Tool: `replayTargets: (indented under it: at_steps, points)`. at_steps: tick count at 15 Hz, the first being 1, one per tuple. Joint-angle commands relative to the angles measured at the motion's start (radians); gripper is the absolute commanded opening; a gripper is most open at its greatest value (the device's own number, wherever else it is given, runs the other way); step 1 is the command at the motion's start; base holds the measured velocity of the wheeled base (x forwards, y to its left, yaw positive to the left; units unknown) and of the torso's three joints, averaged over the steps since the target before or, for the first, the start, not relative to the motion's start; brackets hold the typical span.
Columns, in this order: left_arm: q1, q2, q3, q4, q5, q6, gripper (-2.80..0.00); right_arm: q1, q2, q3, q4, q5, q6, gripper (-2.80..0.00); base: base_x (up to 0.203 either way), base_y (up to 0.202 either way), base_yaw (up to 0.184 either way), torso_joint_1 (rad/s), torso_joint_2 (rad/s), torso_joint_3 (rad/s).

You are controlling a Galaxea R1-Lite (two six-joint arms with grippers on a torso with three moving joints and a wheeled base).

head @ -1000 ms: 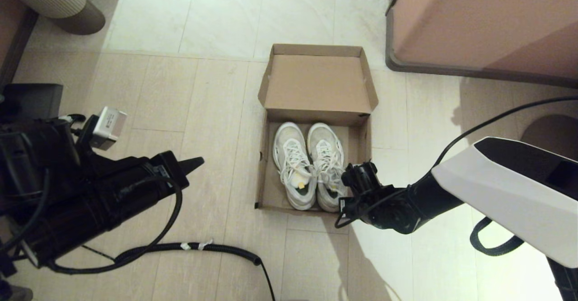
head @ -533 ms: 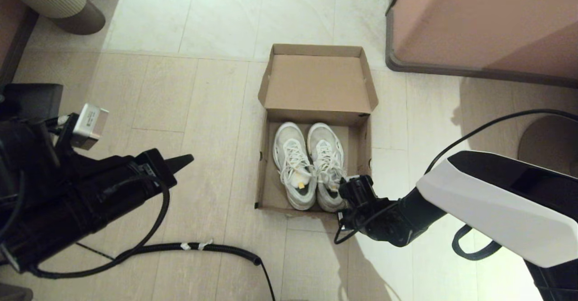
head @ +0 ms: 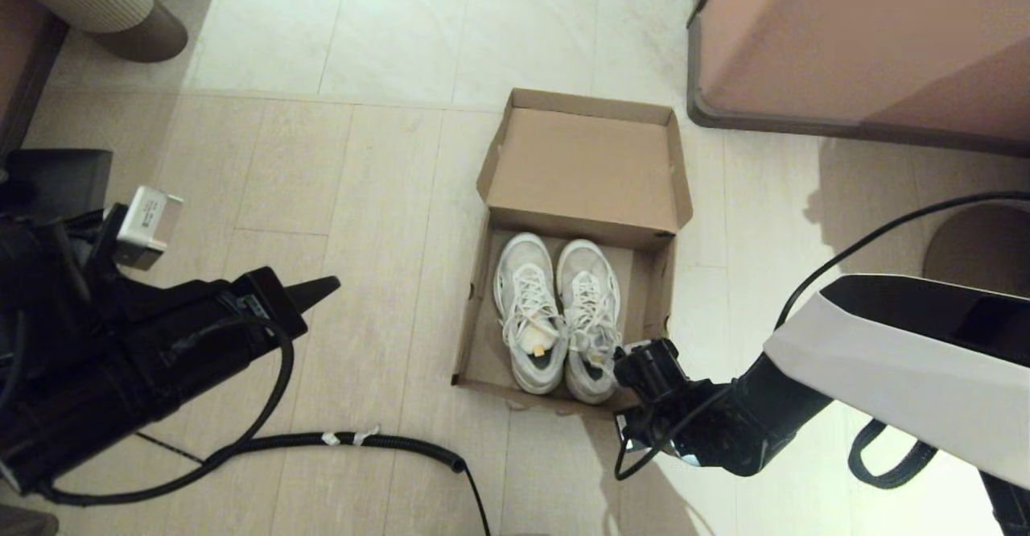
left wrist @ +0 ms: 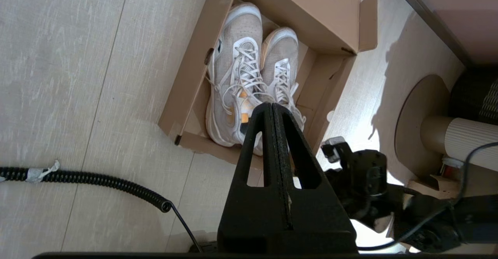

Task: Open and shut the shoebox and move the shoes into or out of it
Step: Close the shoe box

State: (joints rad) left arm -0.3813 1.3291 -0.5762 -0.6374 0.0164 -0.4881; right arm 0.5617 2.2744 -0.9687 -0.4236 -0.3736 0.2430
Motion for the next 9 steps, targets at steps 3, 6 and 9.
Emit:
replayTargets:
  at_steps: [3, 6, 9]
  points:
    - [0.000, -0.010, 0.003, -0.004, 0.003, -0.003, -2.80, 0.008, -0.141, -0.077, 0.020, 0.021, -0.045, -2.80, 0.000, 0.000, 0.000, 0.000, 0.00, 0.000]
    - [-0.001, -0.002, 0.004, -0.005, -0.003, -0.006, -2.80, 0.061, -0.174, -0.231, 0.119, 0.030, -0.065, -2.80, 0.000, 0.000, 0.000, 0.000, 0.00, 0.000]
    - [-0.001, 0.007, -0.018, -0.005, -0.011, -0.006, -2.80, 0.125, -0.056, -0.444, 0.137, 0.032, -0.060, -2.80, 0.000, 0.000, 0.000, 0.000, 0.00, 0.000]
